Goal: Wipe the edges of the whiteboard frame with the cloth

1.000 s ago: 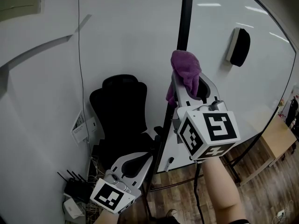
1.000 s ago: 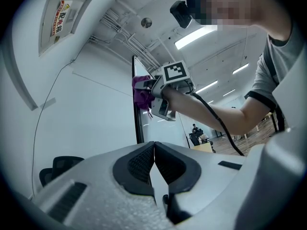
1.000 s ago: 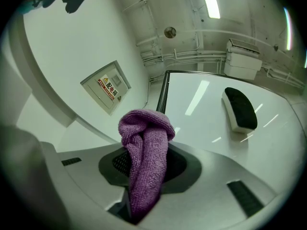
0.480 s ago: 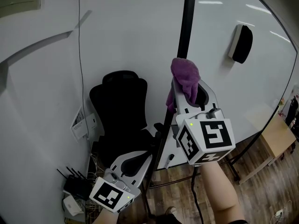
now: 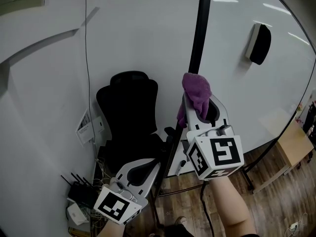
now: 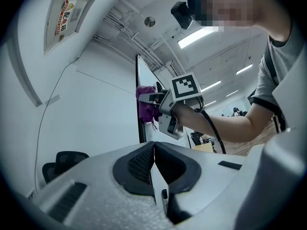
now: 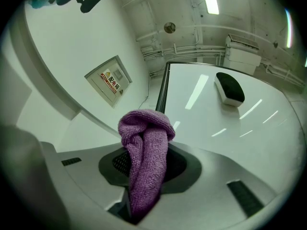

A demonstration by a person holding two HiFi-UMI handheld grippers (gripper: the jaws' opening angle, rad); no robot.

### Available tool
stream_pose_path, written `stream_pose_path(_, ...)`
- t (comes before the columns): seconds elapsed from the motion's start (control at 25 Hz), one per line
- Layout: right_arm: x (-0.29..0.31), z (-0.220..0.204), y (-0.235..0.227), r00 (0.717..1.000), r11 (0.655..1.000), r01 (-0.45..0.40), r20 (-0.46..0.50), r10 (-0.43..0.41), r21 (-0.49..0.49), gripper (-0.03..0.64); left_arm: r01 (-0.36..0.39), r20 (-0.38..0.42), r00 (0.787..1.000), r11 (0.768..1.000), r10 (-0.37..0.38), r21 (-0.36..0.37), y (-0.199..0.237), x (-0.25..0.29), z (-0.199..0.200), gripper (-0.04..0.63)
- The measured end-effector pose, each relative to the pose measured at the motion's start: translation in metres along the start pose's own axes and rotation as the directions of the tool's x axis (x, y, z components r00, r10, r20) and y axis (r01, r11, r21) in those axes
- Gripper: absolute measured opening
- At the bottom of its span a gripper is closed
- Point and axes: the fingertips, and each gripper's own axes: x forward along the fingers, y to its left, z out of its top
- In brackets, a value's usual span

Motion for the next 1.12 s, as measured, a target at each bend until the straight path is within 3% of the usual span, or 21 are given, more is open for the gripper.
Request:
stream_pose_path(0.68,-0.019,-0.042,0.01,0.998,1.0,-0.012,-0.062,0.012,0.012,0.109,-0.013,0.013,1.0,1.0,0.013,0.017,-0.001,-0.005,-0.004,0.017)
stream_pose_path(1.12,-0.026,-0.06,0.014,0.998,1.0,-0.016,-0.068,0.018,0.022,0.109,-0.025,-0.022,0.999,1.0,0.024,-0.012,-0.001,-0.005,-0.012,0.017)
